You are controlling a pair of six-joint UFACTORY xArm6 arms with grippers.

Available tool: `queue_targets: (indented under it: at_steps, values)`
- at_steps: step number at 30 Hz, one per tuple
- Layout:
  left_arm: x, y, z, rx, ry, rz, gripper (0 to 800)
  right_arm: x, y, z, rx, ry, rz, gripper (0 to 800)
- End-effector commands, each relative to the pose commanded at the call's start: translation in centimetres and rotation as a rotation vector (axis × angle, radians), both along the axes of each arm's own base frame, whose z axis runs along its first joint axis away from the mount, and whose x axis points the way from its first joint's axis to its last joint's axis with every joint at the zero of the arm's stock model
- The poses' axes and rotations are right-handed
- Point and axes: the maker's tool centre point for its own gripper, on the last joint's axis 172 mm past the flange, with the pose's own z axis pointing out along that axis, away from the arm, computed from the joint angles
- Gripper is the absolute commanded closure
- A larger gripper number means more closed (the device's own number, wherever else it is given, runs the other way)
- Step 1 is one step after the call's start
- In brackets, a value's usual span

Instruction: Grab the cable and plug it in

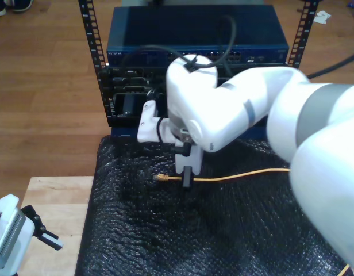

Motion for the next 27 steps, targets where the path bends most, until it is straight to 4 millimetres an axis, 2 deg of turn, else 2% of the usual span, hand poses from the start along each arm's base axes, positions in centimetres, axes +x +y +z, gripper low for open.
queue_targets:
  at_steps: [6, 13, 21, 27]
  values:
    - [-0.1, -0.1, -0.1, -0.002, 0.002, 0.000, 1, -0.9, 1.8, -1.8, -0.030, 0.006, -0.007, 10]
    - [-0.2, -0.1, -0.1, -0.002, 0.003, -0.002, 0, 1.5, 1.9, -2.6, -0.105, -0.065, -0.029, 40]
    - [-0.2, -0.1, -0.1, -0.003, 0.004, -0.003, 0, 3.2, 3.3, -3.3, -0.100, -0.073, -0.025, 60]
    - [-0.2, -0.1, -0.1, -0.003, 0.004, -0.003, 1, 4.2, 4.0, -3.7, -0.098, -0.077, -0.024, 104]
